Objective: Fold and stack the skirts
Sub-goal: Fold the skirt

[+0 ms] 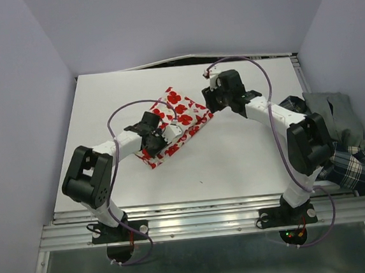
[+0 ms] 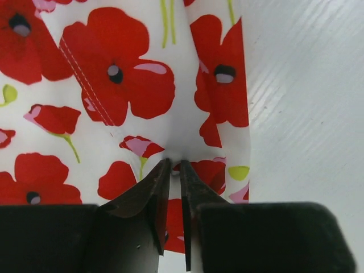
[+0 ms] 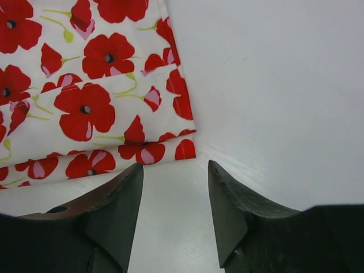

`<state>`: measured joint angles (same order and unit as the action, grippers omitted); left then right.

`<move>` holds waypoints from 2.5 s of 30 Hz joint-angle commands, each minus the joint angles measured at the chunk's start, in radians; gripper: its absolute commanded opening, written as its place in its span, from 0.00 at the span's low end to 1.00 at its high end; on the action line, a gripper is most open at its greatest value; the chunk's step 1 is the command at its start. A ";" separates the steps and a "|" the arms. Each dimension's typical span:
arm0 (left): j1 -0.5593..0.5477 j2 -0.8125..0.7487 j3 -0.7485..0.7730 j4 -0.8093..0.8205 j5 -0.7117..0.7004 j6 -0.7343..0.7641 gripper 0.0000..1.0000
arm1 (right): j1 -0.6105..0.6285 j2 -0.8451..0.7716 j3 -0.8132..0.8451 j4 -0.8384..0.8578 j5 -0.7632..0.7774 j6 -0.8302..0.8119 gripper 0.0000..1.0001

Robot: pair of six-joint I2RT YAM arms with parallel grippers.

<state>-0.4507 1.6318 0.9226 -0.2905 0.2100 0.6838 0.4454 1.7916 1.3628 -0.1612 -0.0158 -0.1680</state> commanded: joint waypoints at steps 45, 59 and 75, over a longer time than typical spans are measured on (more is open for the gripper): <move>-0.287 0.448 0.739 -0.018 -0.149 -0.457 0.48 | -0.201 0.206 -0.352 0.312 -0.538 1.016 0.43; -0.302 0.511 0.769 -0.029 -0.196 -0.449 0.35 | -0.201 0.276 -0.329 0.313 -0.524 1.001 0.22; -0.319 0.413 0.728 -0.029 -0.126 -0.484 0.00 | -0.201 0.299 -0.318 0.313 -0.518 0.999 0.01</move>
<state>-0.7513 2.1494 1.6451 -0.3222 0.0528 0.2188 0.2386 2.0430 1.0523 0.2096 -0.6209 0.8616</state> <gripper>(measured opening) 0.017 0.015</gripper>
